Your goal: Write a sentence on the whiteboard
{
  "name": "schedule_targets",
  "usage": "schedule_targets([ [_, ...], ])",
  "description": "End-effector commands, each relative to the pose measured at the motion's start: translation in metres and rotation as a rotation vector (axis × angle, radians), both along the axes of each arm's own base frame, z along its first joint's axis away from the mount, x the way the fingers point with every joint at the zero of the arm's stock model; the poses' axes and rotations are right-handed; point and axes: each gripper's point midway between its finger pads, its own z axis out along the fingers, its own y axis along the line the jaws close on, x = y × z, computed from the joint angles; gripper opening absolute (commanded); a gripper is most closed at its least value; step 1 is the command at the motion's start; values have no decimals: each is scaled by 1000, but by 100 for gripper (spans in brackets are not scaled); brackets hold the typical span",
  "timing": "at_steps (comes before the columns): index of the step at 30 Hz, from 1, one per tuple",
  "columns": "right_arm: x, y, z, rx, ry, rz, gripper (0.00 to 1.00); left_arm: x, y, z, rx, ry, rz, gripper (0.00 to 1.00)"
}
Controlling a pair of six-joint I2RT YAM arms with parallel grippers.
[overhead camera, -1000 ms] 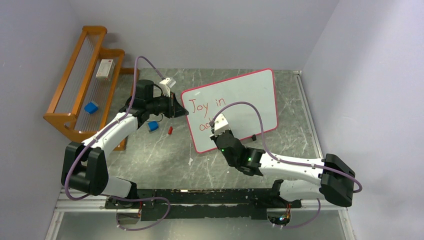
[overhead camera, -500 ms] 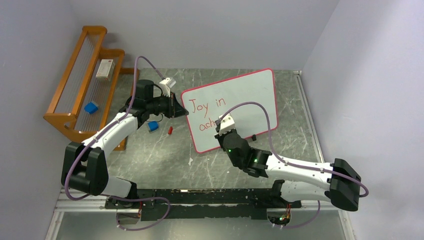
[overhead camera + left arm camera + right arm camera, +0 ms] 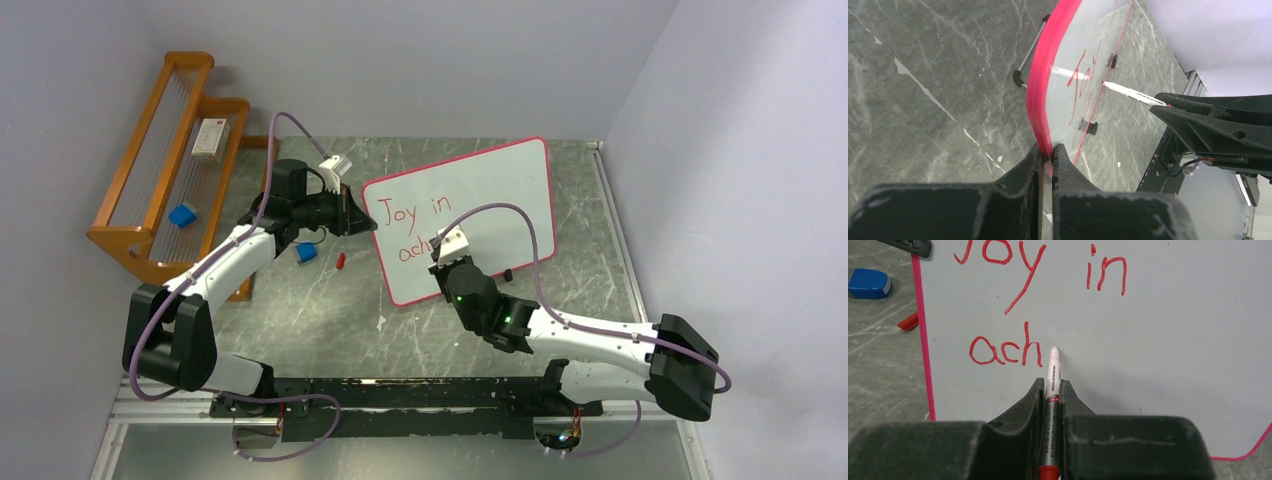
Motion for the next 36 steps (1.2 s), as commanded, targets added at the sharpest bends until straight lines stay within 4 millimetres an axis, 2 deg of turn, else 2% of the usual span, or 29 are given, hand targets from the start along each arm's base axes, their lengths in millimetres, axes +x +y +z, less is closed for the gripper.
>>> schedule_targets([
  [1, 5, 2, 6, 31, -24, -8, 0, 5, 7, -30, 98, 27, 35, 5],
  [23, 14, 6, -5, 7, -4, -14, 0, 5, 8, -30, 102, 26, 36, 5],
  [32, 6, -1, 9, 27, -4, 2, 0, 6, 8, -29, 104, 23, 41, 5],
  [36, 2, -3, 9, 28, 9, 16, 0, 6, 8, -29, 104, 22, 41, 5],
])
